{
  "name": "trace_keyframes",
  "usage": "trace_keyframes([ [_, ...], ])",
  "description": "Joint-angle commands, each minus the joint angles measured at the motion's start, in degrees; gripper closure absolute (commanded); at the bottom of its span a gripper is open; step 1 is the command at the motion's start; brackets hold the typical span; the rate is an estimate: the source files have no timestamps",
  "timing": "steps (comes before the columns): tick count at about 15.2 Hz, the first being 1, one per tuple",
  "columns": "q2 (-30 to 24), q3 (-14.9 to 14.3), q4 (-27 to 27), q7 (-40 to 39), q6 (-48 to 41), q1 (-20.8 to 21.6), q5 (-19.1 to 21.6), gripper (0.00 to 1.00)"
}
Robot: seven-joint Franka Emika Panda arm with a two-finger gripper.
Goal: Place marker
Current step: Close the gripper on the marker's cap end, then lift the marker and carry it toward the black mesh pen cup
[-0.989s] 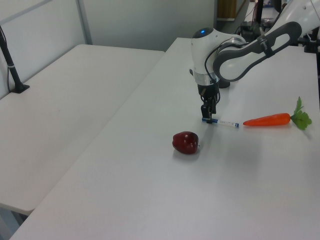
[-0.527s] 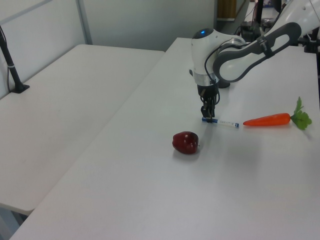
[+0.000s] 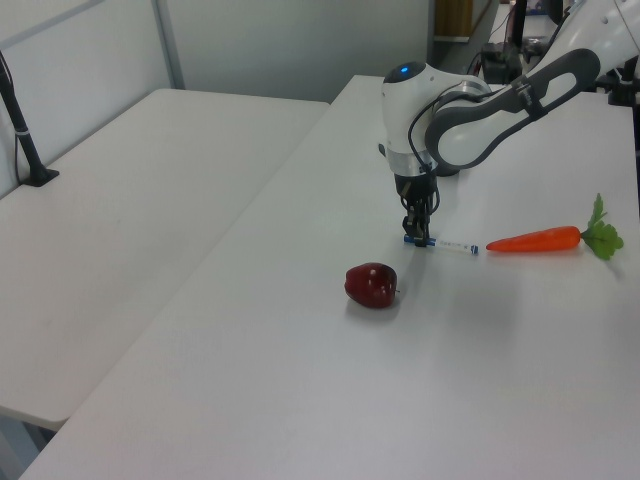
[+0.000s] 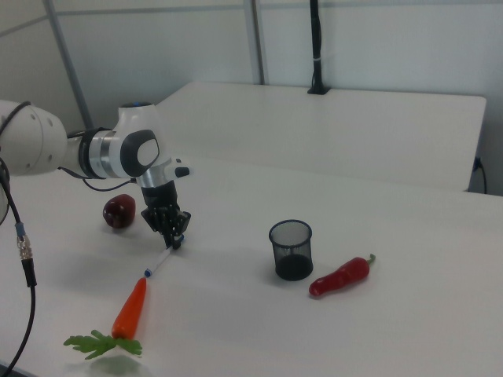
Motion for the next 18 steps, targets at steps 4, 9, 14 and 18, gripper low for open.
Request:
trace_keyframes([
  [4,-1.6,-0.3,-0.6,-0.2,1.1,0.7,-0.5,0.94],
  [9,-6.3,-0.1,1.9,0.5,-5.8,0.7,0.3,0.94],
  [14,-13.3,-0.1,6.7,0.6,-15.6,0.5,0.9,0.94],
  [18,-15.8,-1.0,6.7,0.5,-15.5,-1.7,0.6,0.94],
])
